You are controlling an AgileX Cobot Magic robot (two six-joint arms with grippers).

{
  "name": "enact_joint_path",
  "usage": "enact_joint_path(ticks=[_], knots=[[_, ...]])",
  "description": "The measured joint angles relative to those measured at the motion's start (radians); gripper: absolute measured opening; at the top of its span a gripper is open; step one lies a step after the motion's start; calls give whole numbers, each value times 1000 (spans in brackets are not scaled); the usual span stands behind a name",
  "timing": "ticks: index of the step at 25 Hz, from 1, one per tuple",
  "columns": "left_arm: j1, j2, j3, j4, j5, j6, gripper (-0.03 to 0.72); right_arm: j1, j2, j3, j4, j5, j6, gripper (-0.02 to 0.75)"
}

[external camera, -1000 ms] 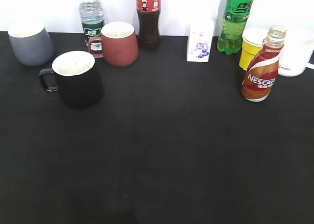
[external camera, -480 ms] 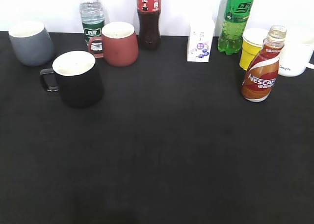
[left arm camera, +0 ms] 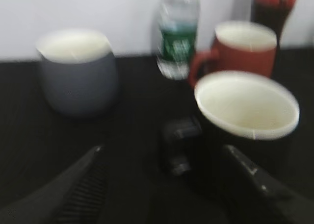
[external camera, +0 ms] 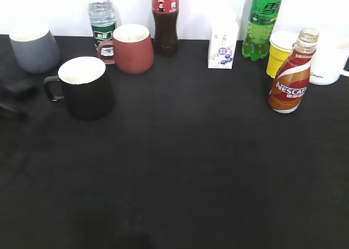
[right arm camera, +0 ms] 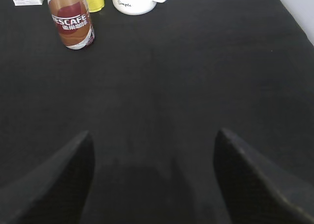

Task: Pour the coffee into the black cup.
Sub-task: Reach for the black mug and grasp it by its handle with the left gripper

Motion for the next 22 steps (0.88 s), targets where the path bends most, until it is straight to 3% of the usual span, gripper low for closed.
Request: enact_joint_path(ticks=[6, 10, 20, 22], knots=[[-6, 250, 0, -40, -241, -8, 528, 0, 0, 0, 0, 0, 0, 589], [2, 299, -15, -52, -264, -8, 472, 0, 0, 0, 0, 0, 0, 589], [15, 439, -218, -31, -178, -9, 471, 0, 0, 0, 0, -1, 0, 589], [51, 505, -280, 42, -211, -12, 452, 0, 0, 0, 0, -1, 0, 589]])
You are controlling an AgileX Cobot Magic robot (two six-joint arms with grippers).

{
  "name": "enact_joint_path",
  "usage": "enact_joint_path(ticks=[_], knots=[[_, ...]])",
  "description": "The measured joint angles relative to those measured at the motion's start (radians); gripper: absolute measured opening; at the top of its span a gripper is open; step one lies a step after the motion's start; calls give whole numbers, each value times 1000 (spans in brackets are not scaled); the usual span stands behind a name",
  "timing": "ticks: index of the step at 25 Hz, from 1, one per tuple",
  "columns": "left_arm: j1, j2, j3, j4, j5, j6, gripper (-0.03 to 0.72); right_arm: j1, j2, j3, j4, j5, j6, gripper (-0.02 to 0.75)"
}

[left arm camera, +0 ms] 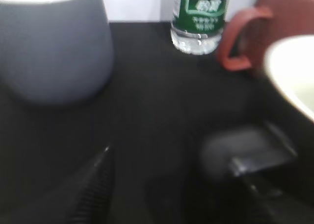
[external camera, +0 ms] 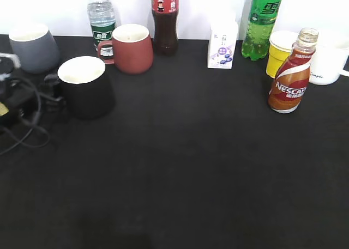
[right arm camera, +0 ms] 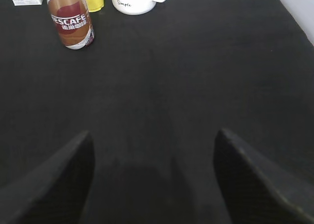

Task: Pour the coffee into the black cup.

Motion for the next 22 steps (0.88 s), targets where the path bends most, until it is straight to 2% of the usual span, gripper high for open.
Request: enact_joint_path(ticks=[1, 2, 3, 4, 9, 13, 17, 22], knots=[[18, 40, -29, 57, -55, -1, 397, 0, 0, 0, 0, 0, 0, 589], [22, 75, -53, 93, -90, -2, 298, 0, 0, 0, 0, 0, 0, 589], [23, 103, -75, 128, -120, -3, 104, 0, 0, 0, 0, 0, 0, 589], [26, 104, -80, 136, -129, -11, 60, 0, 0, 0, 0, 0, 0, 589], [30, 92, -69, 154, -144, -37, 48, 0, 0, 0, 0, 0, 0, 589], [30, -14, 12, 196, -120, -33, 48, 0, 0, 0, 0, 0, 0, 589], [30, -147, 66, 205, -178, -138, 48, 0, 0, 0, 0, 0, 0, 589], [29, -171, 68, 404, -184, -210, 48, 0, 0, 0, 0, 1, 0, 589]])
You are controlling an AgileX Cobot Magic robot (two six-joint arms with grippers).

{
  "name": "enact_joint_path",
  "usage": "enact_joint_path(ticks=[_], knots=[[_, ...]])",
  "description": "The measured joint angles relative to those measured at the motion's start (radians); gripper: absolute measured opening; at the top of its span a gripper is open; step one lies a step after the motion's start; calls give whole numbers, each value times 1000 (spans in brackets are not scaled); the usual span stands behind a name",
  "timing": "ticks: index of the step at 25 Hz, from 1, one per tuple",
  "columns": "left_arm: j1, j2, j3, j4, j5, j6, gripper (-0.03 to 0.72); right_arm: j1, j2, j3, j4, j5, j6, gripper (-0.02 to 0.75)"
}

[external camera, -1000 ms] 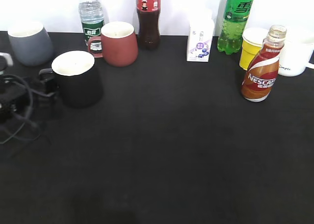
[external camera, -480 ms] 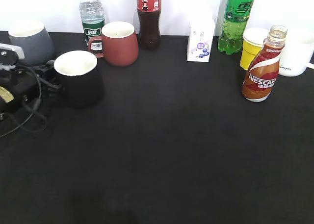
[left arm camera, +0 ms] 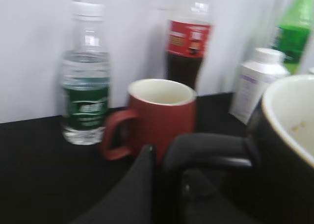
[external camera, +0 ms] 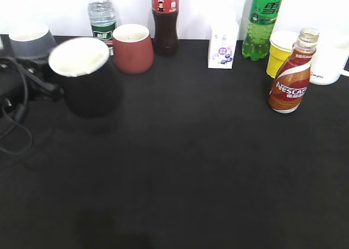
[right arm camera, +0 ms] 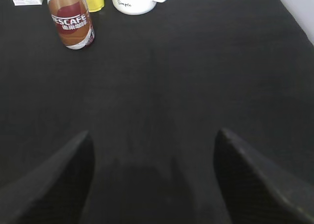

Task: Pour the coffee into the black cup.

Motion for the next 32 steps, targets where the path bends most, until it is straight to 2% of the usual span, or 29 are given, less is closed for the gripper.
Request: enact_joint_path(ticks=[4, 7, 9, 14, 17, 18, 20, 23, 26, 30, 32], knots=[[-8, 0, 0, 10, 0, -7, 48, 0, 0, 0, 0, -1, 0, 589], [-14, 0, 0, 16, 0, -10, 48, 0, 147, -17, 25, -36, 2, 589], [-15, 0, 0, 16, 0, -10, 48, 0, 292, -21, 37, -231, 3, 589], [-15, 0, 0, 17, 0, -11, 48, 0, 642, 30, 52, -982, -5, 589], [-15, 0, 0, 17, 0, -11, 48, 0, 838, 233, -51, -1453, -8, 589], [-15, 0, 0, 18, 0, -11, 48, 0, 925, 270, -104, -1553, -10, 589], [-15, 0, 0, 21, 0, -11, 48, 0, 1032, 281, -148, -1665, -10, 589], [-15, 0, 0, 31, 0, -11, 48, 0, 1164, 281, -149, -1727, -9, 589], [-15, 0, 0, 31, 0, -11, 48, 0, 1325, 281, -151, -1866, 18, 589], [-15, 0, 0, 32, 0, -11, 48, 0, 1536, 280, -219, -2028, 65, 594], [-15, 0, 0, 32, 0, -11, 48, 0, 1618, 258, -309, -2062, 92, 615]])
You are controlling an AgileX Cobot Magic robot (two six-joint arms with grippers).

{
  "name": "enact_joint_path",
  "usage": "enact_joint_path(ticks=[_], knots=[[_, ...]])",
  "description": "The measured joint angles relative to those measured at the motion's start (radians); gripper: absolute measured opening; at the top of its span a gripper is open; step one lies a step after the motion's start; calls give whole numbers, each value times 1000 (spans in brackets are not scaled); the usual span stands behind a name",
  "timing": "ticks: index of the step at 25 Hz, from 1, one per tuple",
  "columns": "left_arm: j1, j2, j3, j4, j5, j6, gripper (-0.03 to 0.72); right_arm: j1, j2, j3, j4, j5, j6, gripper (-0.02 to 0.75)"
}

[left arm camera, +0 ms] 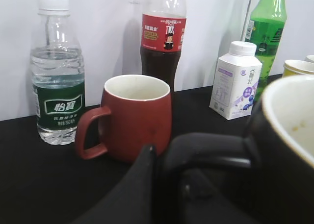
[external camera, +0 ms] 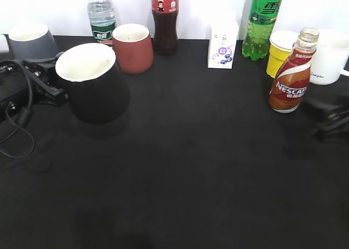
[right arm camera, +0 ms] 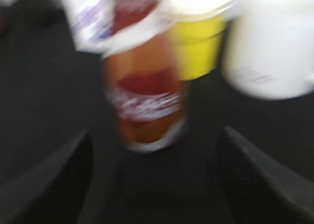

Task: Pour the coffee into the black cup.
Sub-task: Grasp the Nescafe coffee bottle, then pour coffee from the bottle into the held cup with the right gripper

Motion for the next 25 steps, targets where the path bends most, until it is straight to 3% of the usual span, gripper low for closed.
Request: enact_joint_path(ticks=[13, 15, 17, 23, 25], knots=[[0, 0, 0, 1, 0, -3, 48, 0, 361, -391, -191, -39, 62, 631], [0, 0, 0, 2, 0, -3, 48, 0, 365, -399, -179, -63, 73, 607], [0, 0, 0, 2, 0, -3, 48, 0, 365, -399, -179, -67, 74, 526], [0, 0, 0, 10, 0, -3, 48, 0, 367, -399, -175, -84, 108, 526], [-20, 0, -3, 23, 2, -8, 48, 1, 335, -399, -237, -117, 127, 526]])
